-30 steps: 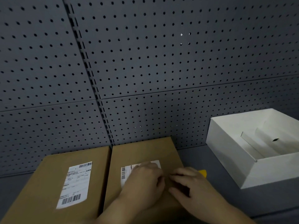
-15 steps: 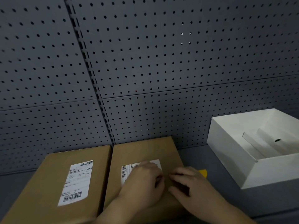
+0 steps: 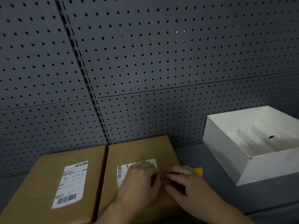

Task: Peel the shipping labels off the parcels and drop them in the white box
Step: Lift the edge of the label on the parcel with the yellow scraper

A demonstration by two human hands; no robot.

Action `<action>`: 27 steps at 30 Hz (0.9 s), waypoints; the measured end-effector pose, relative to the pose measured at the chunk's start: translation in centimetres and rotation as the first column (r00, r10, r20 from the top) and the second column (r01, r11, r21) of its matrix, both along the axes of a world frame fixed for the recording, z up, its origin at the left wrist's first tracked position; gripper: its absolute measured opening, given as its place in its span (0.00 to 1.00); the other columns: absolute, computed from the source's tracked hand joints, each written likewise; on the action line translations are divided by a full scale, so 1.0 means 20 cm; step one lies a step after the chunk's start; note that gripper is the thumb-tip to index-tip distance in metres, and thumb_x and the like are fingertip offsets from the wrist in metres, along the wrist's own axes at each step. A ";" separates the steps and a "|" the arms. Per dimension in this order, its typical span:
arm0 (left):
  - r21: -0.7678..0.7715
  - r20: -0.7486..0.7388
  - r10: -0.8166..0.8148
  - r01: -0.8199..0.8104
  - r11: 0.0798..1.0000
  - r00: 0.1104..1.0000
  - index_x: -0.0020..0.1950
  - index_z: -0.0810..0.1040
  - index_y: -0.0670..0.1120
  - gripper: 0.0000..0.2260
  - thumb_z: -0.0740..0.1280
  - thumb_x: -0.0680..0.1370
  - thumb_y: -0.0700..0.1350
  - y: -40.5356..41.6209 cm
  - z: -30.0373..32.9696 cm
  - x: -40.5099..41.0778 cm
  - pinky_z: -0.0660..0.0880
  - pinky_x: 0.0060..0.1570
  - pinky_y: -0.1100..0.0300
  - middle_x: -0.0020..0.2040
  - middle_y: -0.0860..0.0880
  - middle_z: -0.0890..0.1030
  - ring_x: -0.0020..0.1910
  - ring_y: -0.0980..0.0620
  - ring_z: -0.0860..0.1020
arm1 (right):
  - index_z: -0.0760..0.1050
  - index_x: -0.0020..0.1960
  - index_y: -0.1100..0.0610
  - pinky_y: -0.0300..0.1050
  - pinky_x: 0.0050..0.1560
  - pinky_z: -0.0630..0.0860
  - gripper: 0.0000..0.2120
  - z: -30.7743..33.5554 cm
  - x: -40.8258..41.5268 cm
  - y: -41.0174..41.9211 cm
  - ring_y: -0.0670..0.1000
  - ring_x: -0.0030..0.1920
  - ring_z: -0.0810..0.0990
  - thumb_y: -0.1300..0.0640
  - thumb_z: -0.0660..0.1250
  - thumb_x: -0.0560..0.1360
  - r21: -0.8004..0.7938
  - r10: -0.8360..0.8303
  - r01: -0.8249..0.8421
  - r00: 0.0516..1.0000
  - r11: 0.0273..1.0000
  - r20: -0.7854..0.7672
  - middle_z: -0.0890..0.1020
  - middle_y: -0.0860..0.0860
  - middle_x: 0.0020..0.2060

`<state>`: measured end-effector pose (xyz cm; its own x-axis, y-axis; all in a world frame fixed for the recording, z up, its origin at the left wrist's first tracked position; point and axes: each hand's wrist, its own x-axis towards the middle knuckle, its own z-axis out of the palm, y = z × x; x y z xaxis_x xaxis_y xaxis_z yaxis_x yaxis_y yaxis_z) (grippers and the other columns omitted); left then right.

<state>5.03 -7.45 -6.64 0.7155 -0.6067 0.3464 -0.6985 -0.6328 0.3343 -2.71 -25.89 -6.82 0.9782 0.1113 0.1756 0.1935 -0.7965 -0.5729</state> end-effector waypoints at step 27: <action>-0.057 0.023 -0.024 0.026 0.998 0.999 0.38 0.82 0.56 0.02 0.71 0.71 0.48 0.03 -0.06 0.03 0.77 0.43 0.61 0.36 0.62 0.79 0.41 0.62 0.75 | 0.86 0.51 0.45 0.45 0.55 0.78 0.19 -0.36 -0.14 -0.29 0.54 0.54 0.82 0.39 0.77 0.63 -0.062 -0.704 0.703 0.697 0.709 -0.135 0.84 0.51 0.50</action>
